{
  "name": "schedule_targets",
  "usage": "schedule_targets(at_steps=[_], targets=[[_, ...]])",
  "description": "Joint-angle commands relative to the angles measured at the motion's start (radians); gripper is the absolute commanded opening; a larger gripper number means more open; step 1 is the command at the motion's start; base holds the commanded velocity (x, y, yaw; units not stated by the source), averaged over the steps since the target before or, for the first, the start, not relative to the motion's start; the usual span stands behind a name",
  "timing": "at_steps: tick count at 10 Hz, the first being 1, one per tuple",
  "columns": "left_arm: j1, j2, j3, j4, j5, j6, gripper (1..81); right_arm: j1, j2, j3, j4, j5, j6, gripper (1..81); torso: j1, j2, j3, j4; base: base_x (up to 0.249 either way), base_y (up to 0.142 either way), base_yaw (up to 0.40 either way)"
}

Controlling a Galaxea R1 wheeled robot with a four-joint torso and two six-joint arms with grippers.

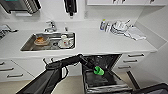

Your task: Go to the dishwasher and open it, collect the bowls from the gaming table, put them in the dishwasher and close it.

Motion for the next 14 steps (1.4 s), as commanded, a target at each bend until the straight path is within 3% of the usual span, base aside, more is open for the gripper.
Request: schedule_targets(at_steps=[1,4,6,7,9,11,14], targets=[[-0.164,0.065,0.124,-0.075,0.131,-0.013,81.1,0.004,-0.018,0.012,0.002,-0.079,-0.002,1.0,0.000,0.000,0.000,0.000,0.000,0.000,0.000],[-0.151,0.065,0.126,-0.073,0.127,-0.015,81.1,0.004,-0.017,0.014,0.002,-0.079,-0.002,1.0,0.000,0.000,0.000,0.000,0.000,0.000,0.000],[-0.086,0.026,0.188,-0.069,0.125,-0.015,81.1,0.006,-0.018,0.015,0.002,-0.077,-0.002,1.0,0.000,0.000,0.000,0.000,0.000,0.000,0.000],[-0.031,-0.069,0.282,-0.058,0.134,-0.013,81.1,0.007,-0.021,0.017,0.002,-0.077,-0.002,1.0,0.000,0.000,0.000,0.000,0.000,0.000,0.000],[0.101,-0.261,0.467,-0.003,0.229,-0.005,81.1,0.009,-0.023,0.020,0.002,-0.077,-0.002,1.0,0.000,0.000,0.000,0.000,0.000,0.000,0.000],[0.193,-0.446,0.662,0.016,0.275,-0.001,81.1,0.014,-0.026,0.020,0.002,-0.079,-0.002,1.0,0.000,0.000,0.000,0.000,0.000,0.000,0.000],[0.315,-0.638,0.851,0.066,0.366,0.001,81.1,0.033,-0.035,0.021,0.004,-0.083,0.000,1.0,0.000,0.000,0.000,0.000,0.000,0.000,0.000]])
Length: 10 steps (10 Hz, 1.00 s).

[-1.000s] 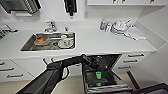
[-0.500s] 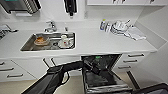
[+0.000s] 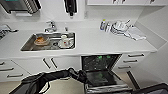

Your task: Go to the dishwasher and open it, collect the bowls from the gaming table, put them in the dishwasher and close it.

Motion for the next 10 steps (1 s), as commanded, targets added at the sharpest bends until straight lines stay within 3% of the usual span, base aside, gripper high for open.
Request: schedule_targets(at_steps=[1,3,5,8,10], targets=[[0.145,-0.298,0.329,0.078,0.204,0.012,81.1,0.021,-0.029,0.015,0.003,-0.082,-0.001,1.0,0.000,0.000,0.000,0.000,0.000,0.000,0.000],[0.277,-0.370,0.367,0.098,0.306,0.018,81.1,0.027,-0.045,0.021,0.002,-0.082,-0.001,1.0,0.000,0.000,0.000,0.000,0.000,0.000,0.000],[0.433,-0.410,0.356,0.184,0.436,0.020,81.1,0.039,-0.072,0.054,0.003,-0.082,0.001,1.0,0.000,0.000,0.000,0.000,0.000,0.000,0.000],[0.618,-0.388,0.239,0.202,0.561,0.018,81.1,0.099,-0.192,0.225,0.040,-0.084,0.012,1.0,0.000,0.000,0.000,0.000,0.000,0.000,0.000],[0.705,-0.347,0.156,0.204,0.607,0.018,81.1,0.156,-0.281,0.350,0.095,-0.085,0.012,1.0,0.000,0.000,0.000,0.000,0.000,0.000,0.000]])
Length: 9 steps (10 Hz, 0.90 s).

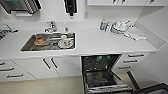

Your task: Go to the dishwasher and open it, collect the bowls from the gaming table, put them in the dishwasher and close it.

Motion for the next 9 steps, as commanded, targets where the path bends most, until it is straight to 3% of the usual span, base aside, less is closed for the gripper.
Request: schedule_targets(at_steps=[1,6,9], targets=[[0.112,0.048,-0.126,0.043,0.155,0.002,81.1,0.122,-0.168,0.202,0.105,-0.080,0.007,1.0,0.000,0.000,0.000,0.000,0.000,0.000,0.000],[0.216,0.206,-0.418,0.036,0.155,0.000,81.1,0.353,-0.174,0.241,0.225,-0.231,0.005,1.0,0.000,0.000,0.000,0.000,0.000,0.000,0.000],[0.245,0.232,-0.475,0.037,0.158,0.000,81.1,0.451,-0.173,0.242,0.271,-0.258,0.005,1.0,0.000,0.000,0.000,0.000,0.000,0.000,0.000]])
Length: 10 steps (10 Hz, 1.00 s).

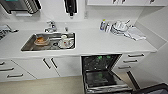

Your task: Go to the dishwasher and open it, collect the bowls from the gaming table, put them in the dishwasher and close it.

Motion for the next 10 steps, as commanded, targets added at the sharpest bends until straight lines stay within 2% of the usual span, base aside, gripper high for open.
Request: schedule_targets(at_steps=[1,4,6,9,10], targets=[[0.022,0.030,-0.044,0.022,0.050,-0.002,81.1,0.161,-0.046,0.033,0.099,-0.114,0.002,1.0,0.000,0.000,0.000,0.000,0.000,0.000,0.000],[0.045,0.060,-0.099,0.026,0.050,-0.001,81.1,0.298,-0.078,0.033,0.159,-0.174,0.002,1.0,0.000,0.000,0.000,0.000,0.000,0.000,0.000],[0.067,0.100,-0.171,0.028,0.069,-0.001,81.1,0.375,-0.087,0.013,0.187,-0.221,0.002,1.0,0.000,0.000,0.000,0.000,0.000,0.000,0.000],[0.076,0.116,-0.189,0.028,0.070,-0.001,81.1,0.456,-0.081,-0.044,0.211,-0.266,0.002,1.0,0.000,0.000,0.000,0.000,0.000,0.000,0.000],[0.082,0.116,-0.190,0.028,0.071,-0.001,81.1,0.482,-0.072,-0.065,0.211,-0.270,0.002,1.0,0.000,0.000,-0.022,0.000,0.000,0.000,0.000]])
